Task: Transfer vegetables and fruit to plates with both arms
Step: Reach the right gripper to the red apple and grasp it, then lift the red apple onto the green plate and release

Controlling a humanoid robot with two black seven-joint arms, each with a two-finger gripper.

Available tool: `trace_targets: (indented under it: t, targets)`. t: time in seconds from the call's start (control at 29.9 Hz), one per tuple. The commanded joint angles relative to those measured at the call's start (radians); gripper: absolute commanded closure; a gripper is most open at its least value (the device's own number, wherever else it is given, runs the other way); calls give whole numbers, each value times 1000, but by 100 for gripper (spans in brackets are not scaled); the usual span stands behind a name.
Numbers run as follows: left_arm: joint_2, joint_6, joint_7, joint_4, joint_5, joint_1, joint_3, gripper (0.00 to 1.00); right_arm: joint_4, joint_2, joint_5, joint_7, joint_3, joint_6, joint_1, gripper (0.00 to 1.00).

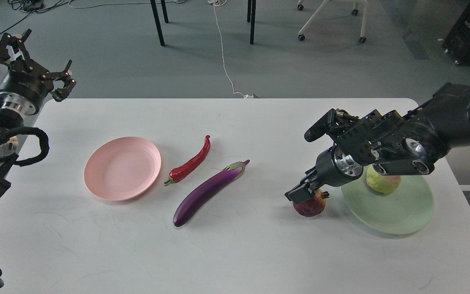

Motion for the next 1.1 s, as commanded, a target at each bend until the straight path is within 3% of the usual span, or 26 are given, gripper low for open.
trace_targets:
  t: [0.0, 0.1, 0.23, 0.37, 0.7, 0.87, 1.07]
  targets:
    - [1, 0, 0, 0, 0, 1, 0, 2, 5, 11, -3, 0, -42, -6, -21, 9]
    - [6, 0, 0, 0, 0, 1, 0, 2, 18, 11, -16, 0, -63, -6, -34, 16]
    - [13, 2, 0, 0, 0, 1, 0, 2, 18, 6, -17, 5, -71, -7, -28, 37]
    - [13, 2, 0, 0, 0, 1, 0, 2, 13, -3, -3, 5, -45, -24, 7, 48]
    - [30, 2, 0, 0, 0, -1, 0, 2, 70, -199, -25, 5, -40, -30, 140, 48]
    - [29, 2, 0, 0, 0, -1, -2, 2, 107, -314, -198, 5, -105, -35, 121, 47]
    - [29, 2, 0, 0, 0, -3, 0, 2, 124, -402, -216, 5, -118, -35, 43, 44]
